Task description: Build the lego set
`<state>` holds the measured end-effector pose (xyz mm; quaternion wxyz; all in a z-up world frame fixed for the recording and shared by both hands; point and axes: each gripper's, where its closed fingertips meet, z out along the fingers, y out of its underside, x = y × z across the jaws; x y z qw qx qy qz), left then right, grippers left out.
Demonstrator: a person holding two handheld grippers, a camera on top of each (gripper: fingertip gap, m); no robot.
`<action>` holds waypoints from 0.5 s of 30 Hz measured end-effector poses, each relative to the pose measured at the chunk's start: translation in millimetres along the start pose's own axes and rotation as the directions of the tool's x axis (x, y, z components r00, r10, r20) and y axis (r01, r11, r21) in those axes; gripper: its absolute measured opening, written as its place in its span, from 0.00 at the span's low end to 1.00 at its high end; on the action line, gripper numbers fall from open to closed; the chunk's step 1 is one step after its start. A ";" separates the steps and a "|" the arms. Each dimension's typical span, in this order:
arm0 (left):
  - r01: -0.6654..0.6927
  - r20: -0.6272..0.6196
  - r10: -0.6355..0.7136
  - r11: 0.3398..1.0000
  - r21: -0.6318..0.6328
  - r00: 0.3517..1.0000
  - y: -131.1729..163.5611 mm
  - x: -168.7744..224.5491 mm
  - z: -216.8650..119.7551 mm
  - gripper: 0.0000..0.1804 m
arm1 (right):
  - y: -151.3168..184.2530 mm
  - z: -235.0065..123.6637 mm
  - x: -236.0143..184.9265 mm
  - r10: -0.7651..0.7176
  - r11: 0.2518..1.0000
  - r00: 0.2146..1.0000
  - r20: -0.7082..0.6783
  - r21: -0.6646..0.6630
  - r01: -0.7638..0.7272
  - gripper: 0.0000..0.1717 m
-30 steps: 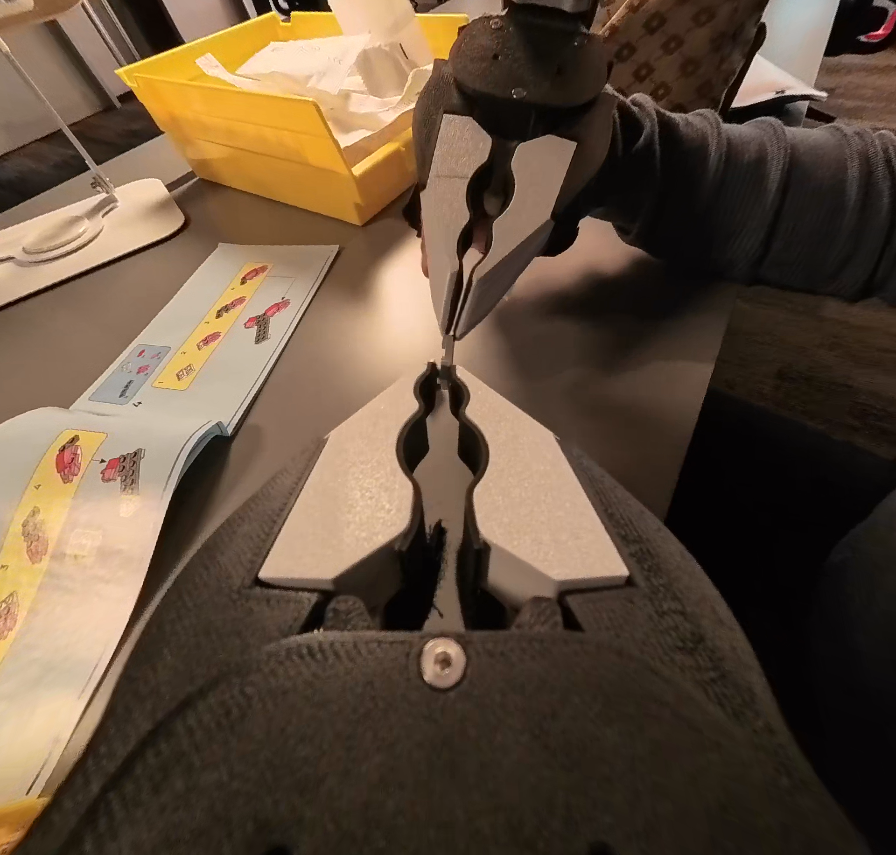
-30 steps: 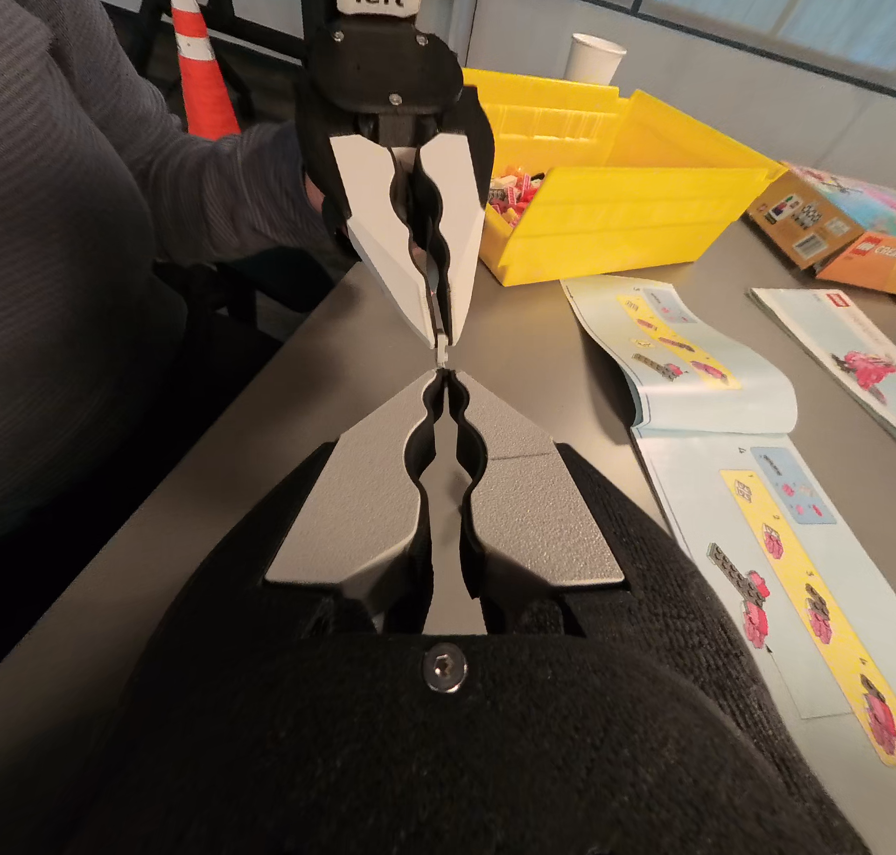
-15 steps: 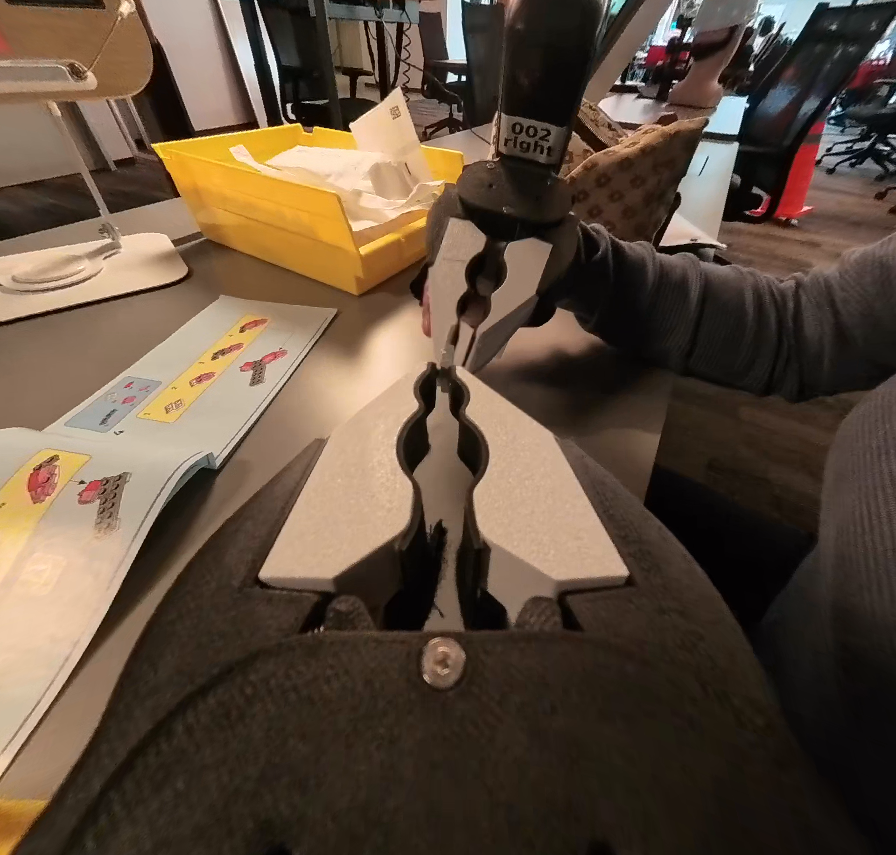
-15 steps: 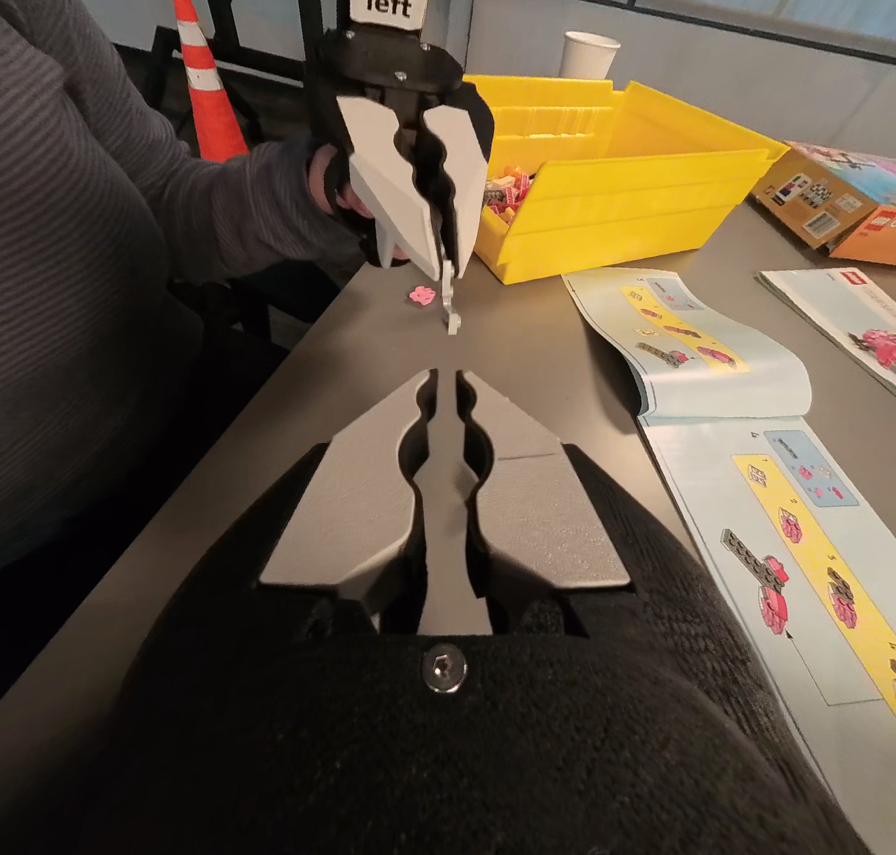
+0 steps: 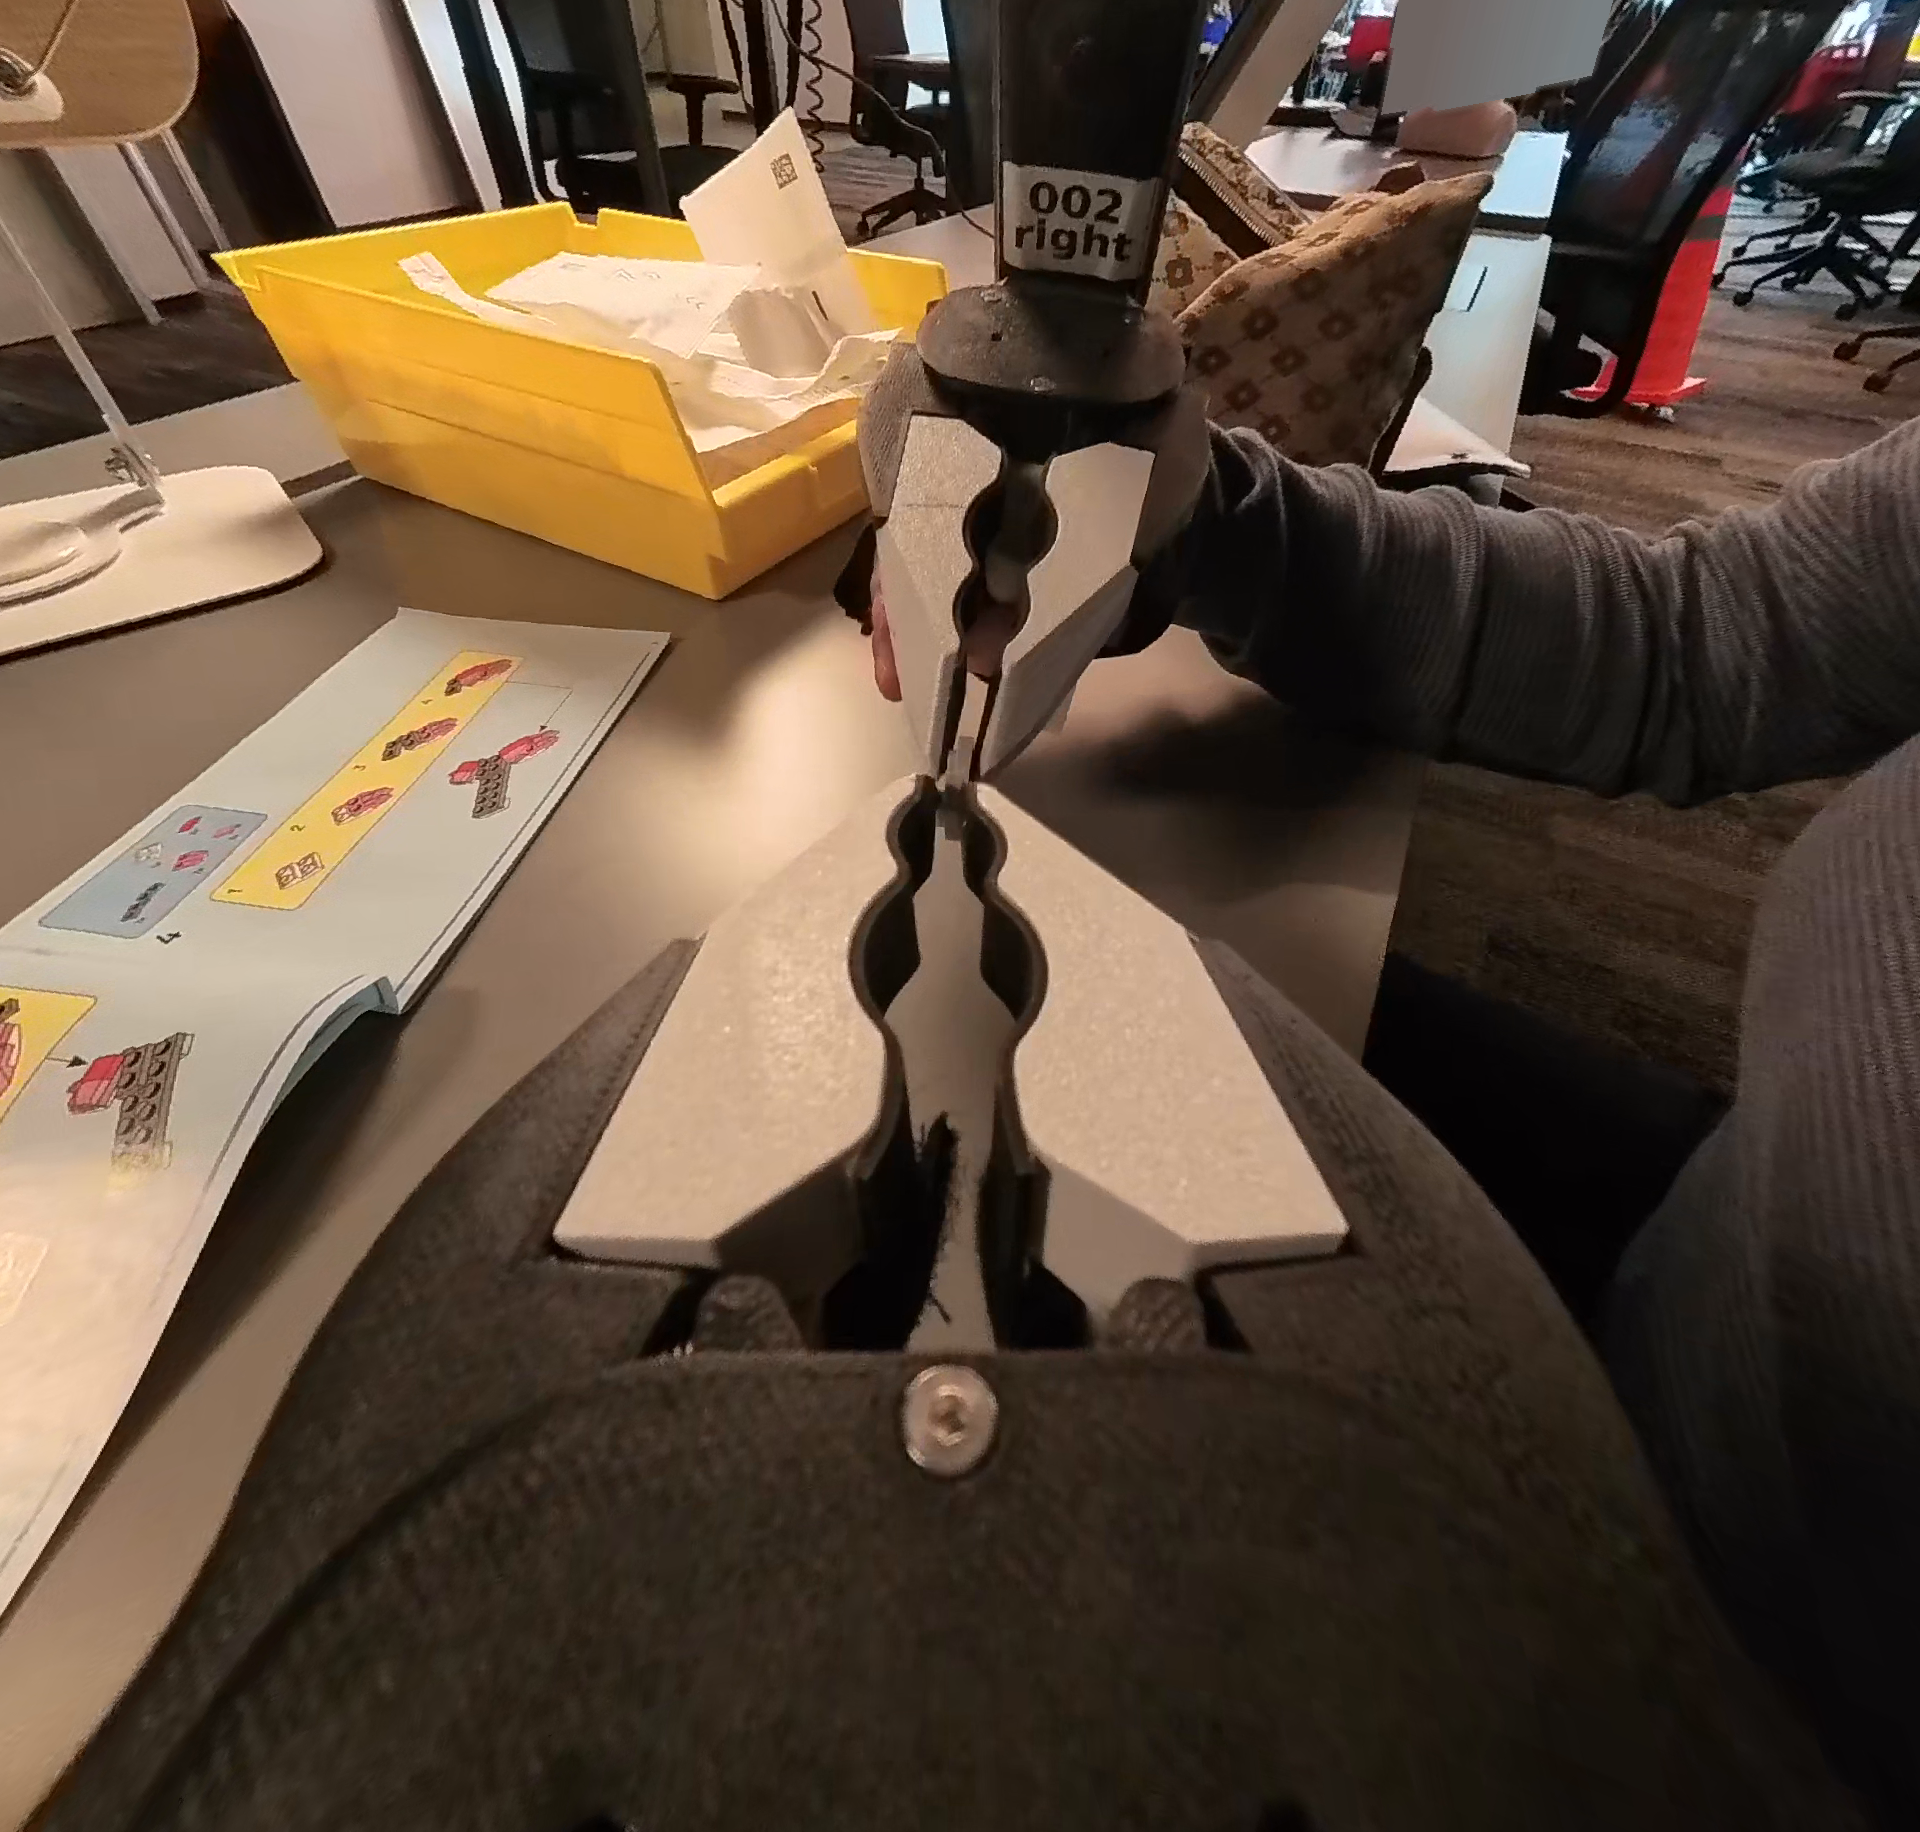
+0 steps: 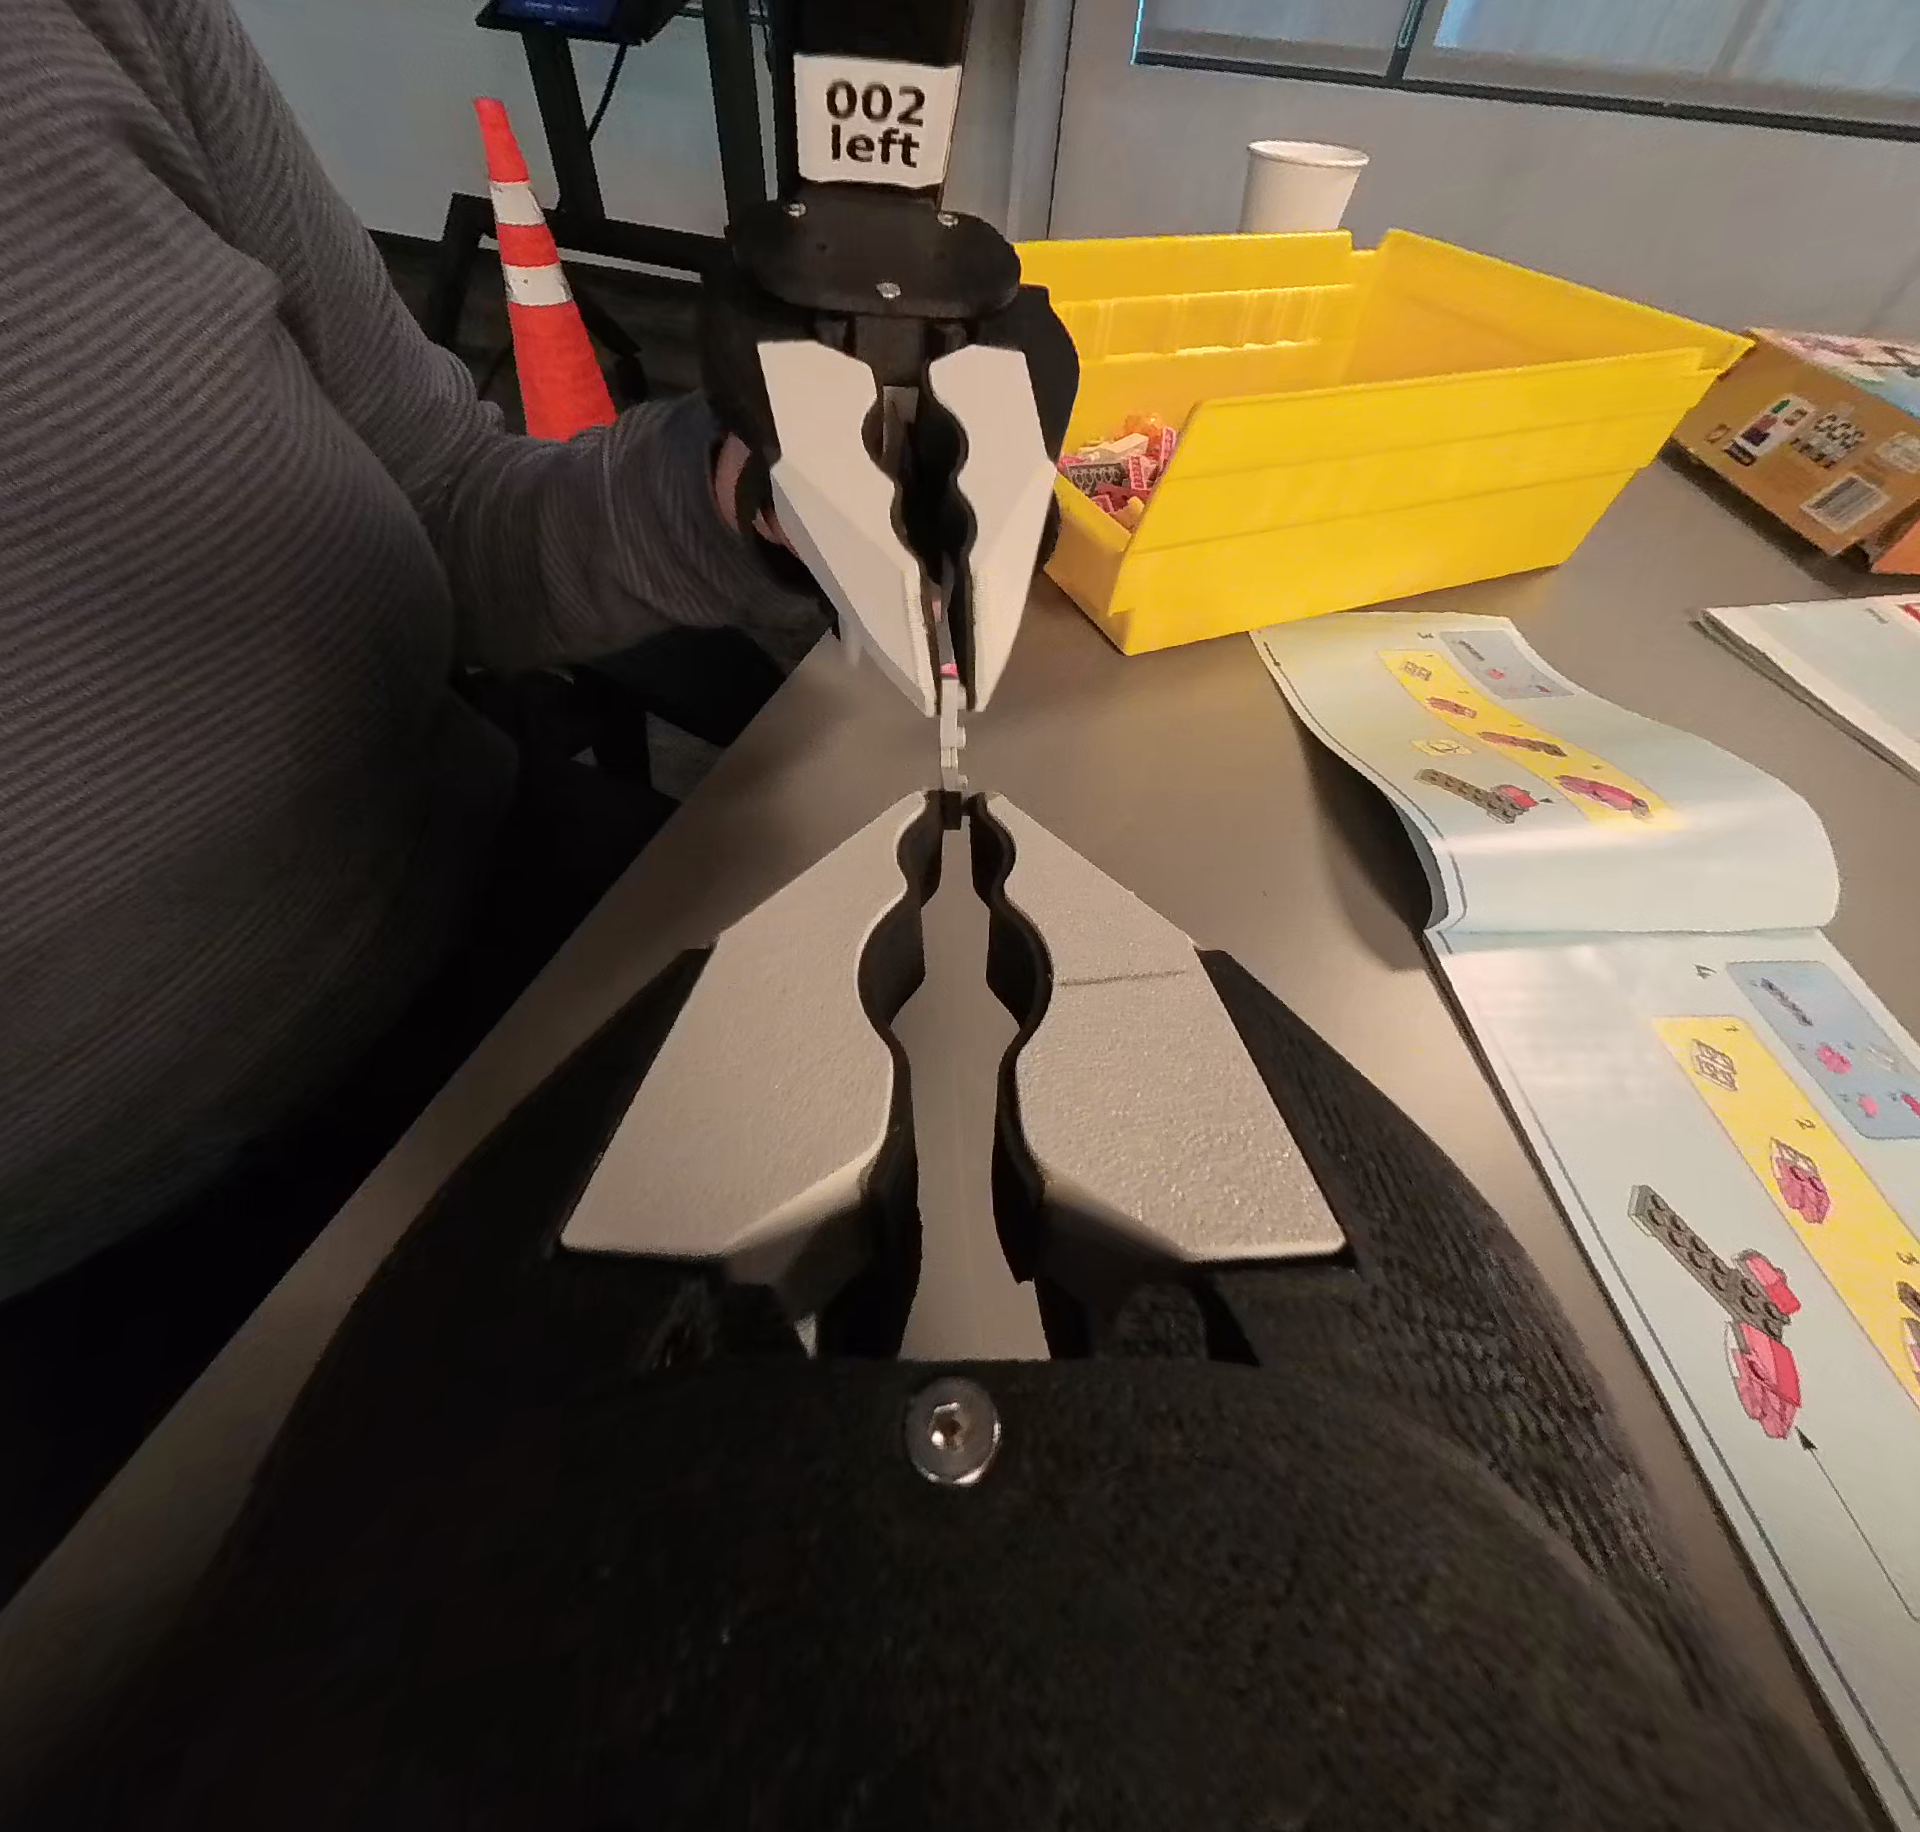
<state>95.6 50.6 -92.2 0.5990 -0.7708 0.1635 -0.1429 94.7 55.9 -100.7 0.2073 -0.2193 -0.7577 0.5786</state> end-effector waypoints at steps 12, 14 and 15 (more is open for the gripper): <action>-0.063 0.052 0.069 0.991 -0.115 0.996 15.7 -5.6 3.6 0.02 | 7.5 2.6 4.8 -0.012 0.999 1.000 -0.026 -0.039 0.011 0.01; -0.074 0.059 0.083 0.988 -0.133 0.995 18.4 -5.9 4.4 0.02 | 9.4 3.3 4.8 -0.013 0.999 1.000 -0.027 -0.049 0.012 0.01; -0.077 0.060 0.086 0.987 -0.140 0.994 19.6 -6.1 4.8 0.02 | 10.3 3.7 4.9 -0.013 0.999 1.000 -0.027 -0.053 0.011 0.01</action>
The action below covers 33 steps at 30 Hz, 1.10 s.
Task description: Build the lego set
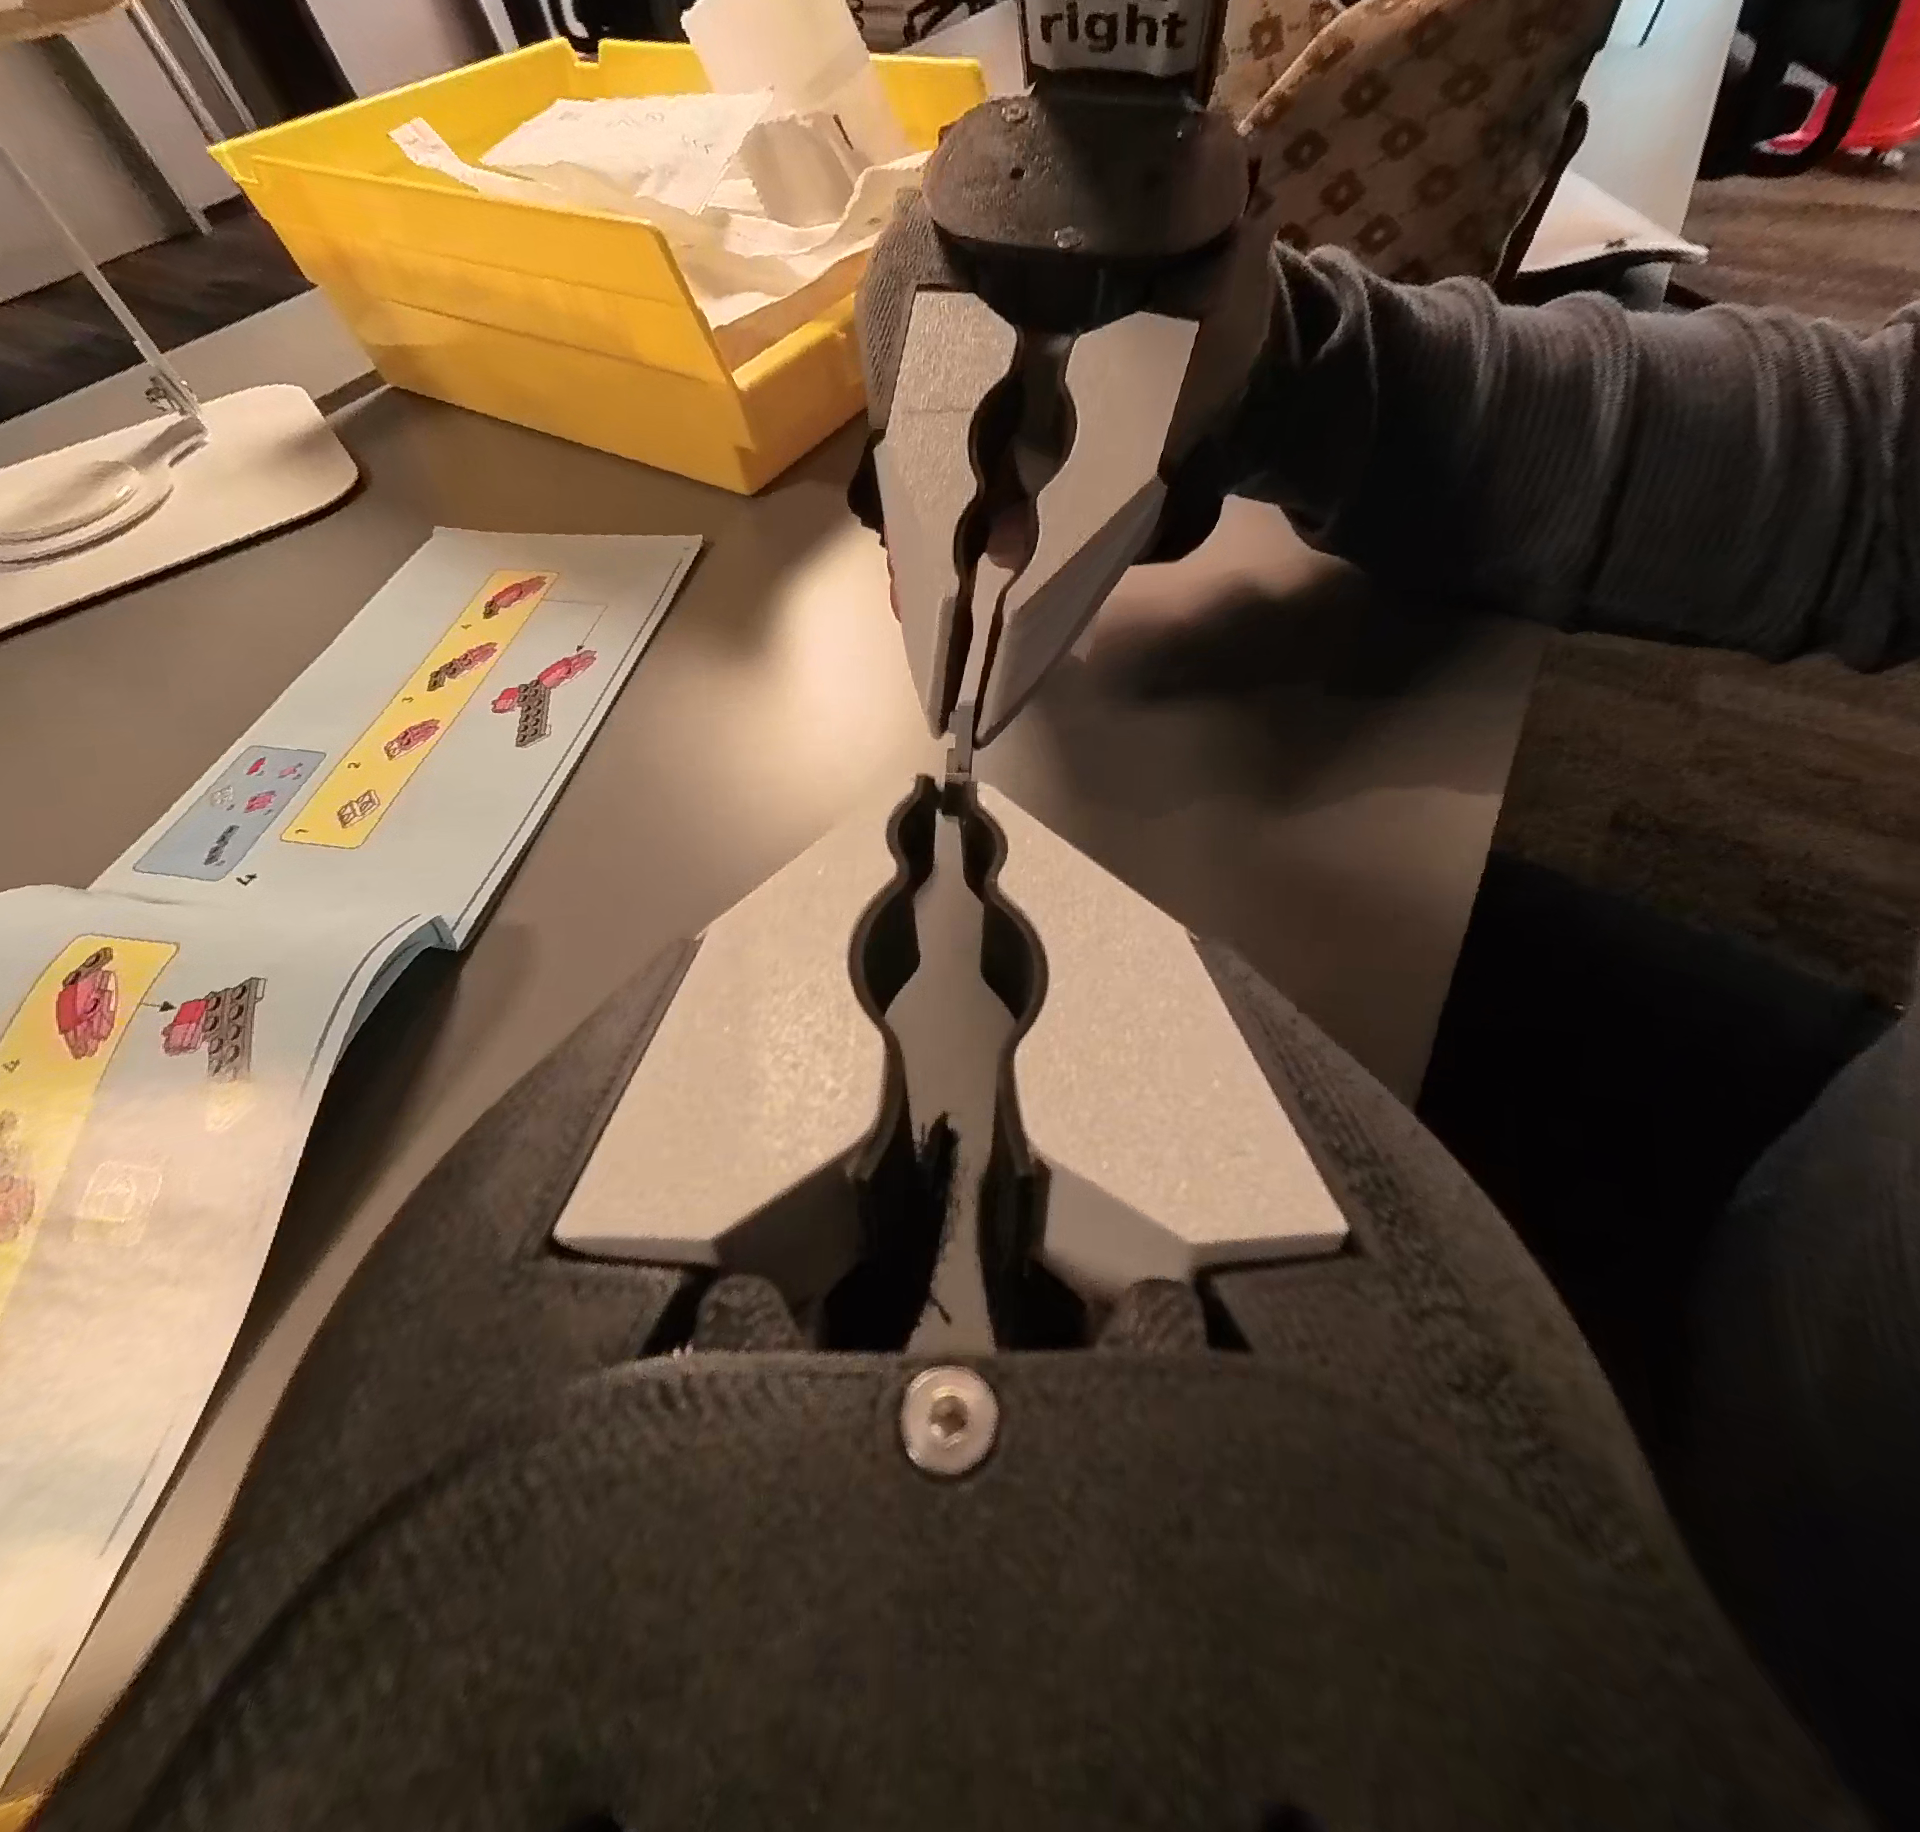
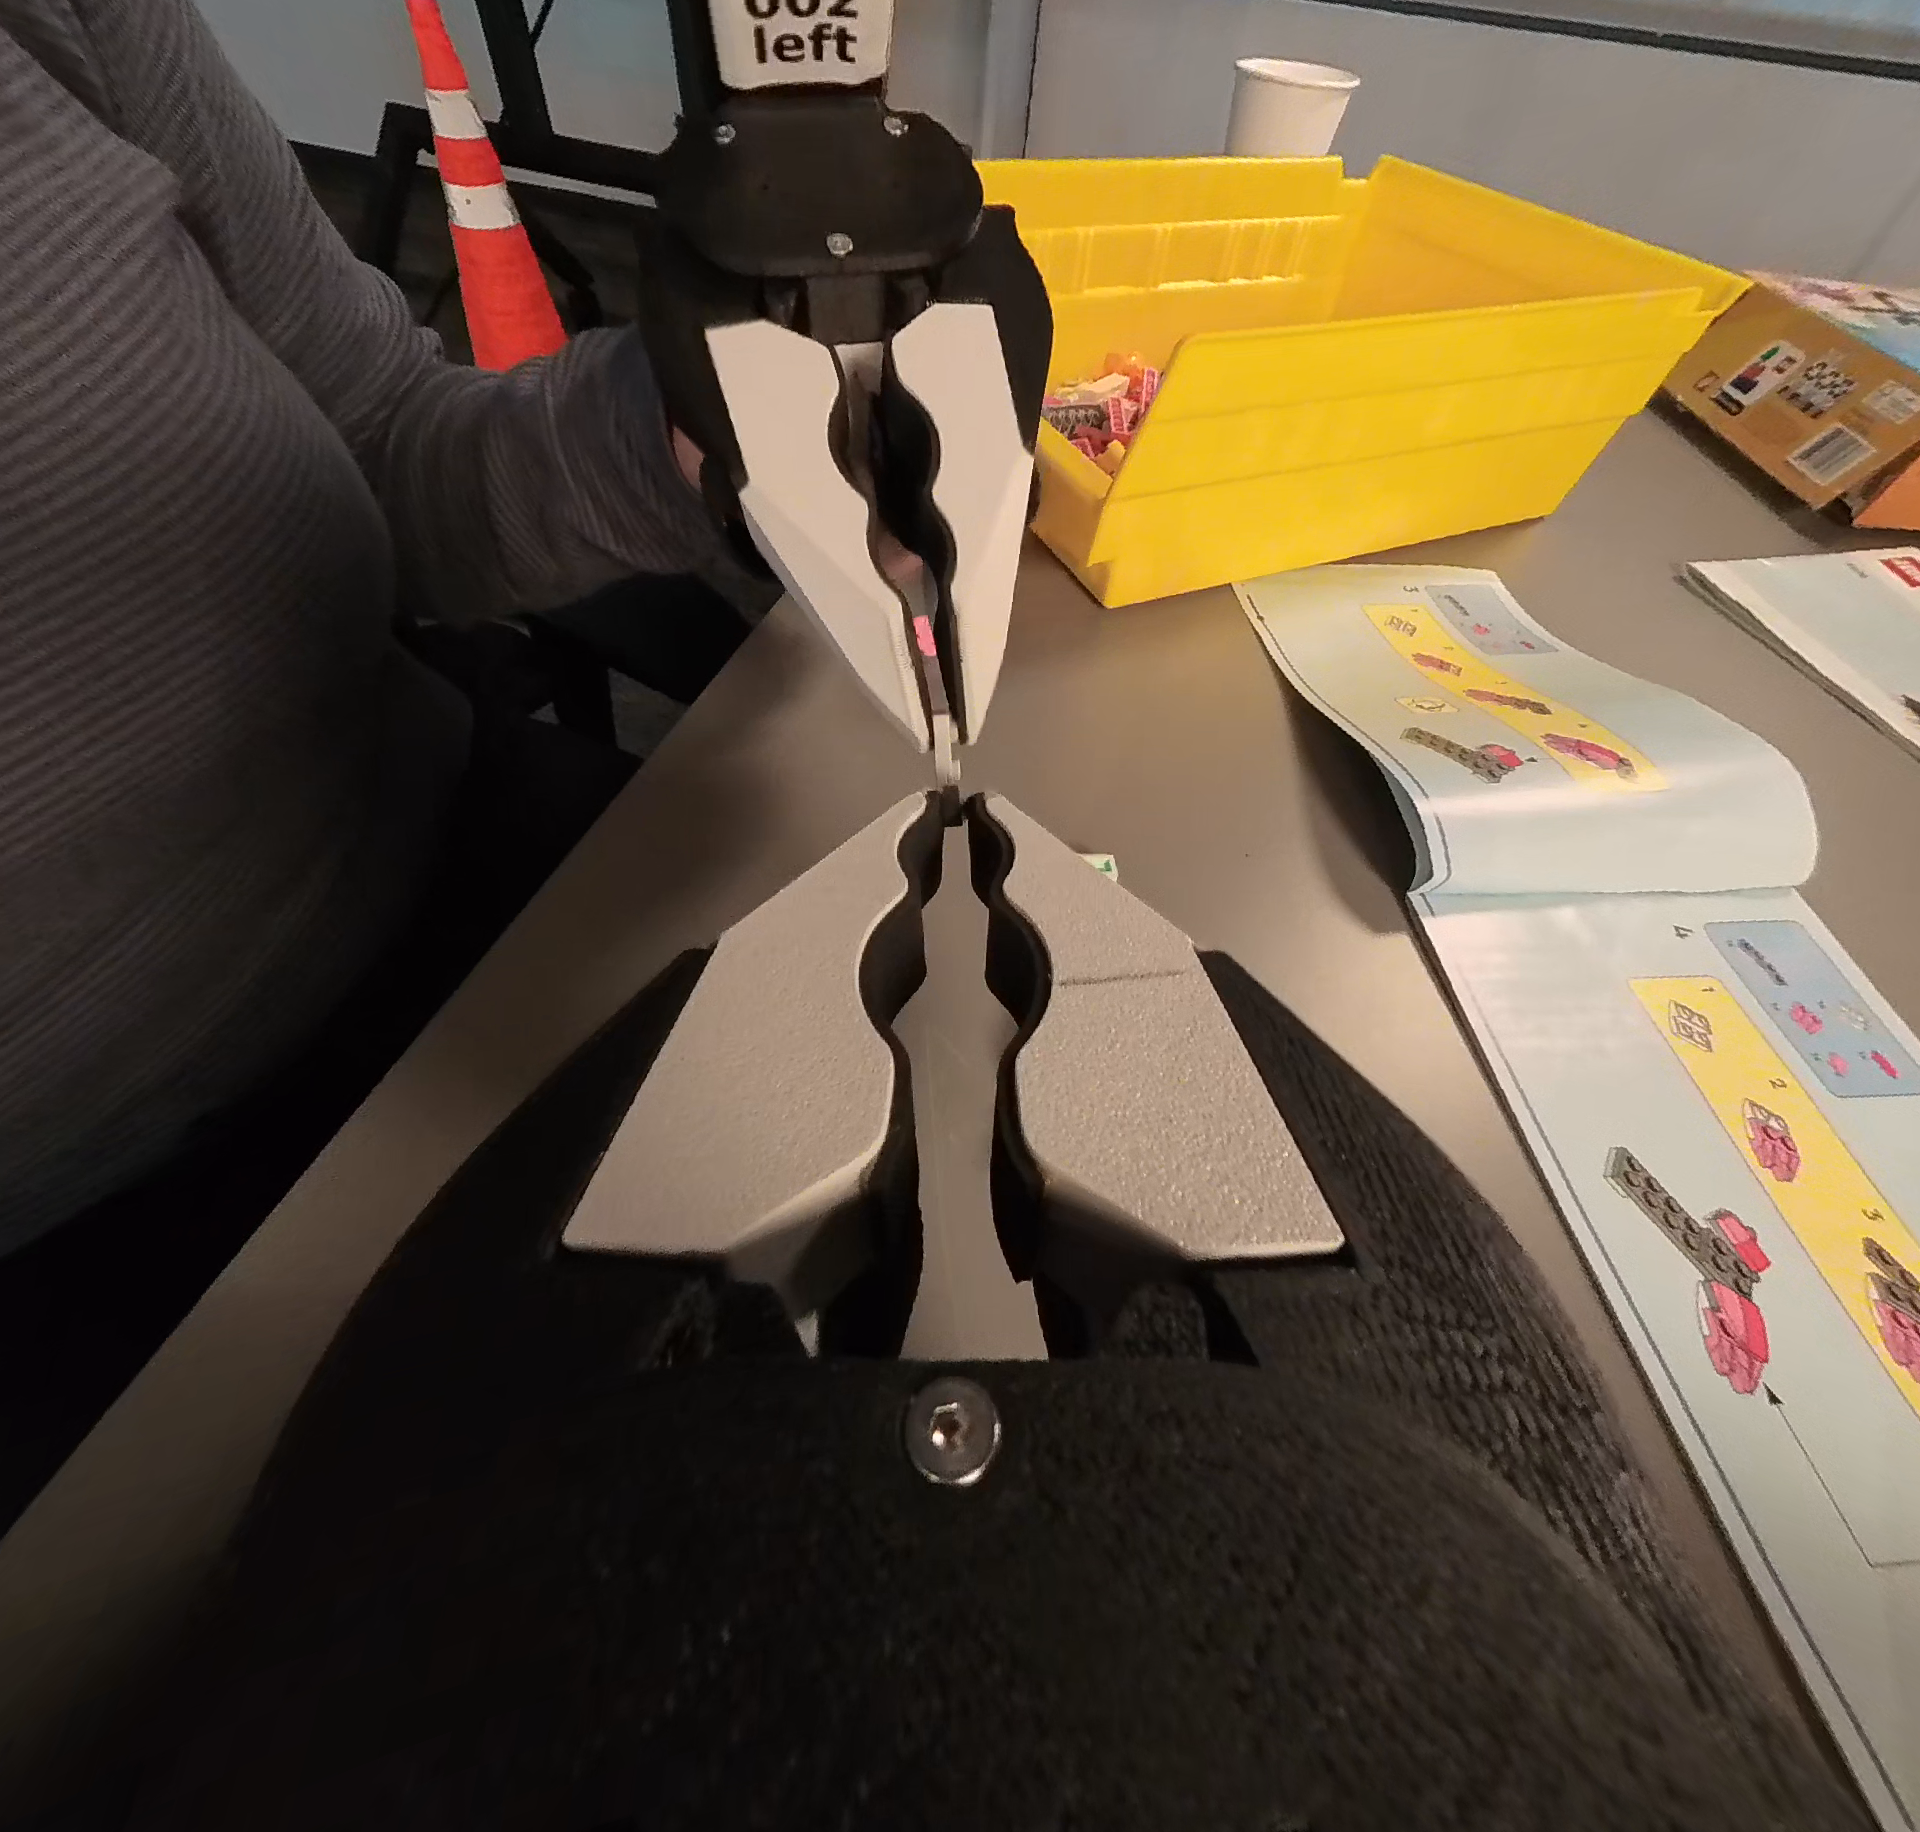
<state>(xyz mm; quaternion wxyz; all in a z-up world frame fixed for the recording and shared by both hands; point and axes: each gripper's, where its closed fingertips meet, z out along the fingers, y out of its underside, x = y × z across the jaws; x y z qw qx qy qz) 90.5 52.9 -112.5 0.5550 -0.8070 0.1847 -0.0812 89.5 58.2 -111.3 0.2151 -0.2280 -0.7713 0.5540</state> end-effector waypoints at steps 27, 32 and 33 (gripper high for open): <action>0.124 -0.091 -0.112 0.982 0.140 0.990 -13.2 2.5 -8.8 0.02 | -11.8 -4.3 -2.5 0.003 0.998 1.000 0.014 0.065 -0.004 0.01; 0.179 -0.145 -0.152 0.964 0.196 0.978 -21.0 5.2 -13.1 0.02 | -20.1 -7.5 -5.4 0.003 0.994 1.000 0.030 0.109 -0.006 0.01; 0.183 -0.150 -0.154 0.962 0.202 0.977 -22.2 5.5 -13.6 0.02 | -21.3 -8.1 -5.6 0.003 0.993 0.999 0.032 0.117 -0.007 0.01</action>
